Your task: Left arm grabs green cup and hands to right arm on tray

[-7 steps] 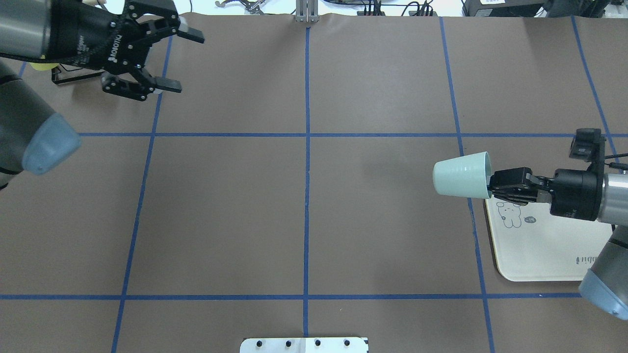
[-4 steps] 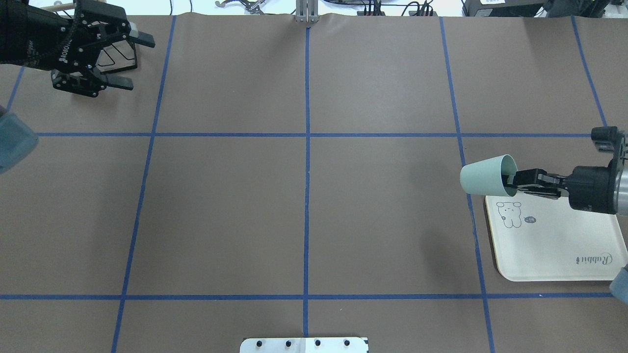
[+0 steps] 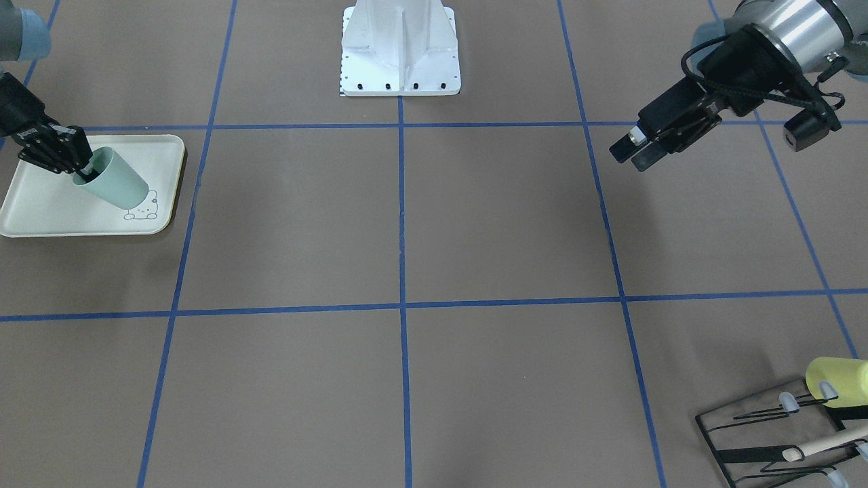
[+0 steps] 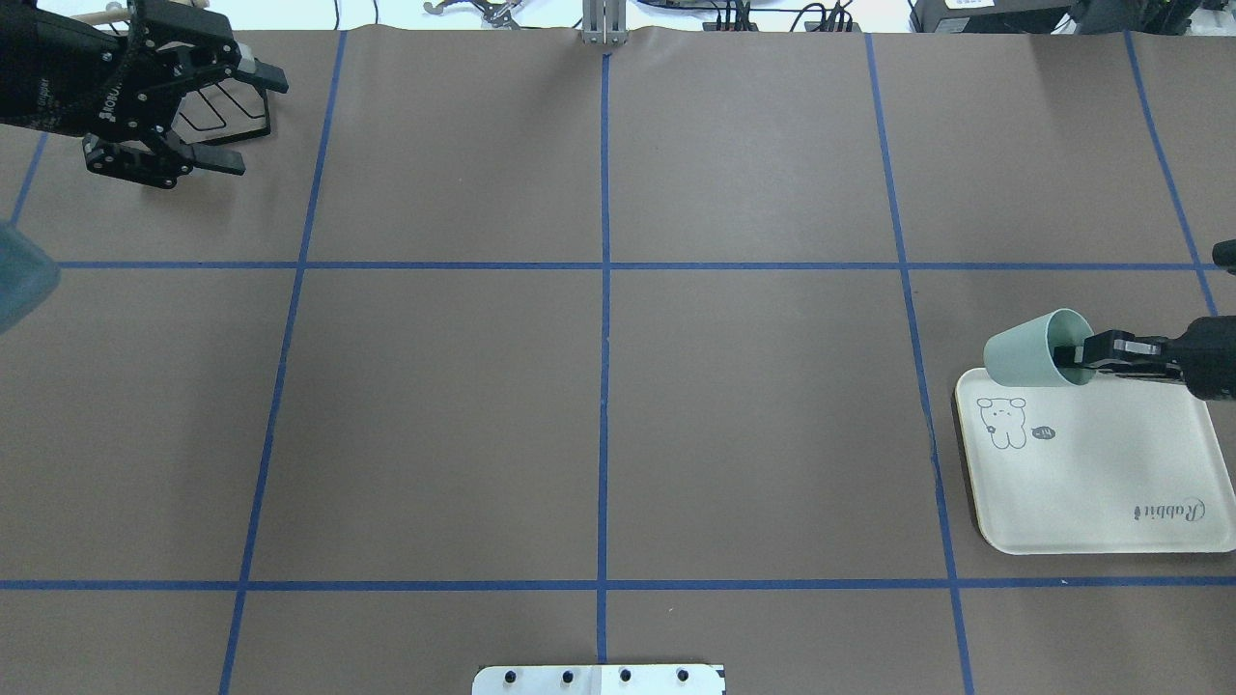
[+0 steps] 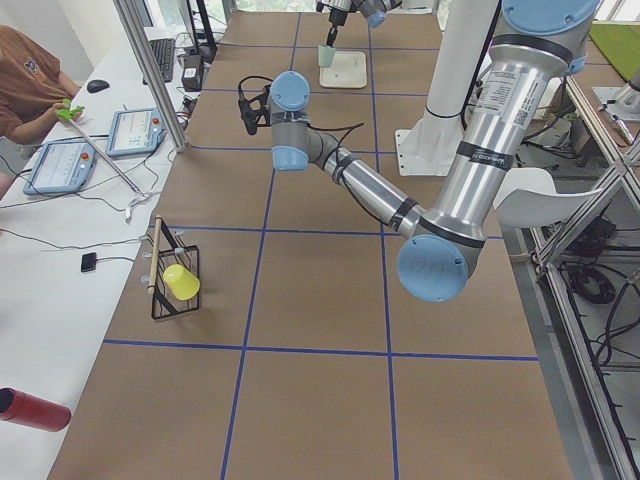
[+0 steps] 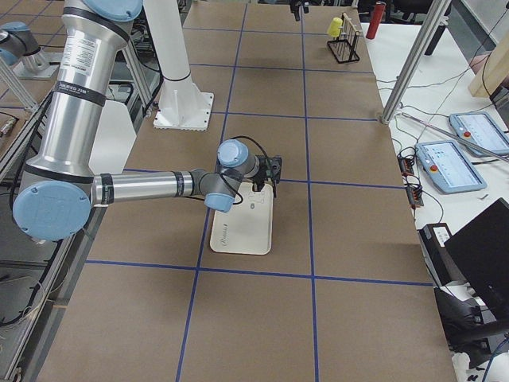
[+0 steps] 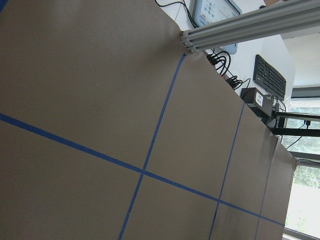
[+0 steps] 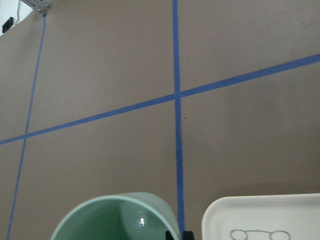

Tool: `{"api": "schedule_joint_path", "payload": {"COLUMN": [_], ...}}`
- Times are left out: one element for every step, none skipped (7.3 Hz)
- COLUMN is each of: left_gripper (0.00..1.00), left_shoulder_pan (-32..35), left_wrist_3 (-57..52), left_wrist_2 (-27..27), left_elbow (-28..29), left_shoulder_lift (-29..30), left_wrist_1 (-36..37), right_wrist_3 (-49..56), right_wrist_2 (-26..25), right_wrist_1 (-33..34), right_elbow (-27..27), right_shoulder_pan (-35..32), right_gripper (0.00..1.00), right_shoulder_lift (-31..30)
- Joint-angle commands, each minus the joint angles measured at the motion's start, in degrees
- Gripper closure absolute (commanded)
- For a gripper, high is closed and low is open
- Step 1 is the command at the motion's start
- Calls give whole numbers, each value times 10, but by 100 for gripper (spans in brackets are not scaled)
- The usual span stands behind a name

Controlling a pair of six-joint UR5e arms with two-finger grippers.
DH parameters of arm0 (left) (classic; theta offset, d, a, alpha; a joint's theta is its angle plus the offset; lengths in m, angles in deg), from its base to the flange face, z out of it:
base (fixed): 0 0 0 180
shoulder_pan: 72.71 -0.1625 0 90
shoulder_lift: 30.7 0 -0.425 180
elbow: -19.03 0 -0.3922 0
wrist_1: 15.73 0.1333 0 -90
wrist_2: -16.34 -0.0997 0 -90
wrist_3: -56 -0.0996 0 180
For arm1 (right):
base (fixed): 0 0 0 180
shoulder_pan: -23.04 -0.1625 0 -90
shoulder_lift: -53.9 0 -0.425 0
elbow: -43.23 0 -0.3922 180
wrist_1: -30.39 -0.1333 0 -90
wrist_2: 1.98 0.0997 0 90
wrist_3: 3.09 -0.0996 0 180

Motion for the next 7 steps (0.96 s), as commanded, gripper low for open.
{"api": "schedule_joint_path", "payload": {"left_gripper": [0, 0, 0, 0, 0, 0, 0], "left_shoulder_pan": [1, 2, 2, 1, 2, 2, 2], "left_wrist_3": [0, 0, 0, 0, 0, 1, 1], "left_wrist_2": [0, 0, 0, 0, 0, 0, 0], "left_elbow": [-3, -3, -3, -3, -3, -3, -3], "left_shoulder_lift": [0, 1, 1, 1, 1, 1, 1], "left_wrist_1": [0, 0, 0, 0, 1, 1, 1], "right_wrist_3": [84, 106, 149, 149, 151, 151, 150], "right_wrist_2": [7, 7, 8, 20, 19, 19, 12], "right_wrist_1": [174, 184, 185, 185, 178, 178, 178], "right_elbow": [64, 58, 32, 23, -4, -9, -10], "right_shoulder_pan": [-8, -1, -3, -2, 0, -1, -1], "right_gripper": [100, 100, 100, 100, 100, 100, 100], "right_shoulder_lift": [-28, -36, -37, -32, -29, -25, -28]}}
